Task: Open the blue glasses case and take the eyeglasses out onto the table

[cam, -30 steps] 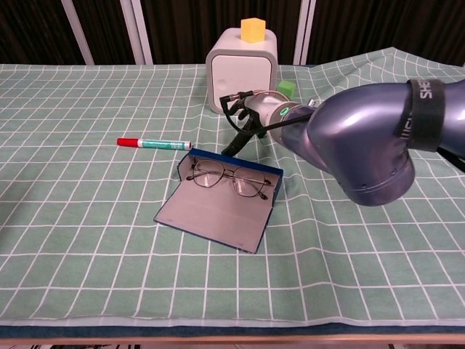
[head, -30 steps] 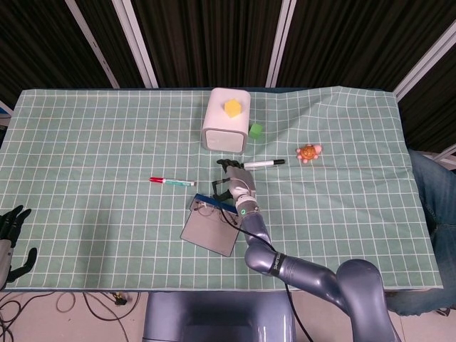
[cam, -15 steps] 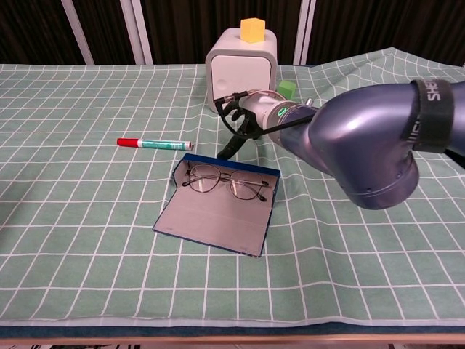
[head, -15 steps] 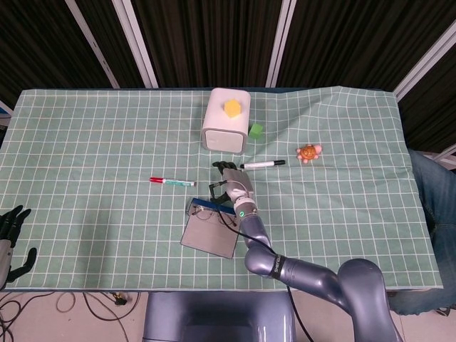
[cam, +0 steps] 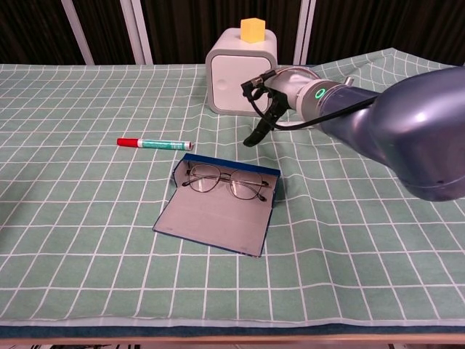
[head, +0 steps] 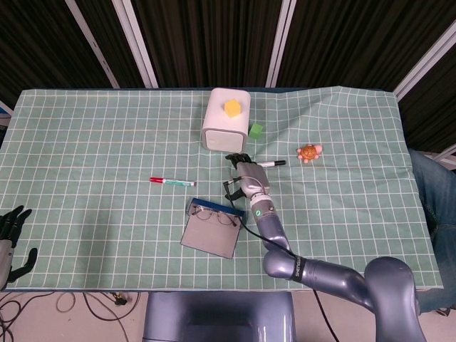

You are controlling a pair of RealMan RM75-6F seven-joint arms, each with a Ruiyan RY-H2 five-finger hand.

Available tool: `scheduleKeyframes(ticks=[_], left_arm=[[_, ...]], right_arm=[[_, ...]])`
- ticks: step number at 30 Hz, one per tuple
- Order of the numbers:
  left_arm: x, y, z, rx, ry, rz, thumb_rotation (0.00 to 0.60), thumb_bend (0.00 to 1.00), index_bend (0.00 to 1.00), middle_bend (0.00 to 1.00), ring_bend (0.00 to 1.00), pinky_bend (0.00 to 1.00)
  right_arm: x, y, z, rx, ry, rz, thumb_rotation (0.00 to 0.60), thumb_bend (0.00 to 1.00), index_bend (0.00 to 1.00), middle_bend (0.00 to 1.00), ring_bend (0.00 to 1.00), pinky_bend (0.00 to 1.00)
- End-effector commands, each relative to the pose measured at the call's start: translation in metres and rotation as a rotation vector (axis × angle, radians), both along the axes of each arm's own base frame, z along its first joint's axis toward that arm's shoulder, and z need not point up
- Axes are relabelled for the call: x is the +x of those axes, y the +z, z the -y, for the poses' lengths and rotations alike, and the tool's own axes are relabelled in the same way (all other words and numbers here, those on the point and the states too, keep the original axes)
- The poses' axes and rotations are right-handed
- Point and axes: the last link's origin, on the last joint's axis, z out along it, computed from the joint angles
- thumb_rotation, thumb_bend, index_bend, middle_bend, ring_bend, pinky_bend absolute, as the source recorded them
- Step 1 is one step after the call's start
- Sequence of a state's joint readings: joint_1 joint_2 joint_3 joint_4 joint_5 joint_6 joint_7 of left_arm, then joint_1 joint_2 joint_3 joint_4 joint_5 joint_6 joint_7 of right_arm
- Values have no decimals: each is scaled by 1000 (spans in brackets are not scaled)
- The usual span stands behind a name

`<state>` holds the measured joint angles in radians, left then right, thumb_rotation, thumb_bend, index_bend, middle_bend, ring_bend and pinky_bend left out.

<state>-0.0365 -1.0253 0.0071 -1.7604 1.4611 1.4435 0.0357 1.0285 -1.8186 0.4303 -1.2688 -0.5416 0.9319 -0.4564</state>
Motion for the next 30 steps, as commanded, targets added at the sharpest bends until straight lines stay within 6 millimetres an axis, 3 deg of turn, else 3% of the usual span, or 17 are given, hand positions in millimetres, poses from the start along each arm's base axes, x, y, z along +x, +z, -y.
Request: scheduleKeyframes(ticks=[1,8,15,22,30], left_arm=[[0,0,0,-1,1,0,600,451,18,0,0,0],[0,-1,-1,-3,6,5,600,452,18,0,0,0],[-1,-3,-4,-12,18,15,600,452,18,0,0,0],[-1,-4,-4,-21,30,27,600,452,18,0,0,0],[-2,-4,-5,-26,50,48,600,452,18,0,0,0]], right_arm=[[-11,17,-10,4,12,-50,600,98,246,198,133,232],[-6,38,-25,5,62,-175,600,99,285,265,180,232],[13,45,-33,78,59,-273,600,116,298,294,223,232],[25,39,-31,192,-79,-289,600,122,298,305,259,232],[29,24,-24,161,-180,-299,600,185,316,373,345,232]])
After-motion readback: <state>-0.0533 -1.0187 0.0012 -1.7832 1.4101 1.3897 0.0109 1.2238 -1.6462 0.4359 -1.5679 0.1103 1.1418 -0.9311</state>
